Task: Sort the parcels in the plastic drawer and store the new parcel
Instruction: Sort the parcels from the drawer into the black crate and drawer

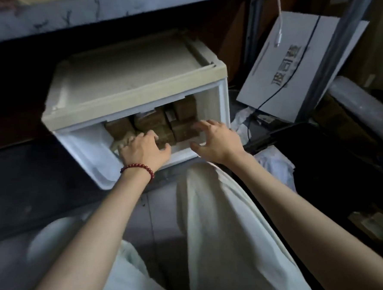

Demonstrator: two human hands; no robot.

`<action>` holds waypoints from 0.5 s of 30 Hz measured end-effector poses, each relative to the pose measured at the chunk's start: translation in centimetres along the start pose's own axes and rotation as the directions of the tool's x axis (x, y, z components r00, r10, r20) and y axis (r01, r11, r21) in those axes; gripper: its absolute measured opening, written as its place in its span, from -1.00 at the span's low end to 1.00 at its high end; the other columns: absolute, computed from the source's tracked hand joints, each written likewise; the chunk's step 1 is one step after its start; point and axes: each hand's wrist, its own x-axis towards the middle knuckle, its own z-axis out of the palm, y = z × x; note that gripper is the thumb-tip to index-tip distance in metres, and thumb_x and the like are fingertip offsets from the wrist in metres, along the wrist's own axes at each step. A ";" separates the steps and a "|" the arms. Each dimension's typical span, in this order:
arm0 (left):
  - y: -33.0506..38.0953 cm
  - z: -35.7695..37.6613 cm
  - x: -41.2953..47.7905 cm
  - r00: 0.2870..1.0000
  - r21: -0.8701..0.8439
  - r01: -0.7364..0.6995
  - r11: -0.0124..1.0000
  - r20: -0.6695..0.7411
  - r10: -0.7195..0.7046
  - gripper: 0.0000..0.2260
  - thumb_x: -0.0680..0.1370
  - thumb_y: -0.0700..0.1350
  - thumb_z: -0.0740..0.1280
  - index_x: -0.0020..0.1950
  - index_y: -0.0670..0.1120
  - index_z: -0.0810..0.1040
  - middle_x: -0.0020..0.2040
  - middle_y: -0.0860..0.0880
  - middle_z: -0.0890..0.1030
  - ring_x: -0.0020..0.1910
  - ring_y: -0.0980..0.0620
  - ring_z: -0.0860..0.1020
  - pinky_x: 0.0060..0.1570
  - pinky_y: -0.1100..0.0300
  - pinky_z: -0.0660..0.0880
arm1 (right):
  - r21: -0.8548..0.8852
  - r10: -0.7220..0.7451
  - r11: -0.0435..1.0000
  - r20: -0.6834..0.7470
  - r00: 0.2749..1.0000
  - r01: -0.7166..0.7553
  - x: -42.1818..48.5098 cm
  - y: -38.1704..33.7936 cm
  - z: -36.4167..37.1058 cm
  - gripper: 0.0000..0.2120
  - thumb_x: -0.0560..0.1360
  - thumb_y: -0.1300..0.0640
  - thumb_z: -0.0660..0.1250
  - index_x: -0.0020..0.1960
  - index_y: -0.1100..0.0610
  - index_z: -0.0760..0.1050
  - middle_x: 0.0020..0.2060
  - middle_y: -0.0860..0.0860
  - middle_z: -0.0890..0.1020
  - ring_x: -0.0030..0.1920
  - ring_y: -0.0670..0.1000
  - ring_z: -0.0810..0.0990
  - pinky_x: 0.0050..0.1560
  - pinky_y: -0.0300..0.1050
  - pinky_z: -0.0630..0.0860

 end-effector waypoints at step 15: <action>-10.5 3.8 -0.5 0.997 0.015 0.013 1.000 0.074 -0.015 -0.51 0.54 0.14 0.27 0.41 -0.02 0.31 0.31 -0.07 0.47 0.25 -0.14 0.46 0.19 -0.01 0.38 | -0.013 -0.012 1.000 0.284 0.959 0.016 5.6 -6.5 9.7 -0.29 0.47 -0.24 0.33 0.47 0.08 0.21 0.40 0.12 0.34 0.40 0.18 0.30 0.28 0.10 0.37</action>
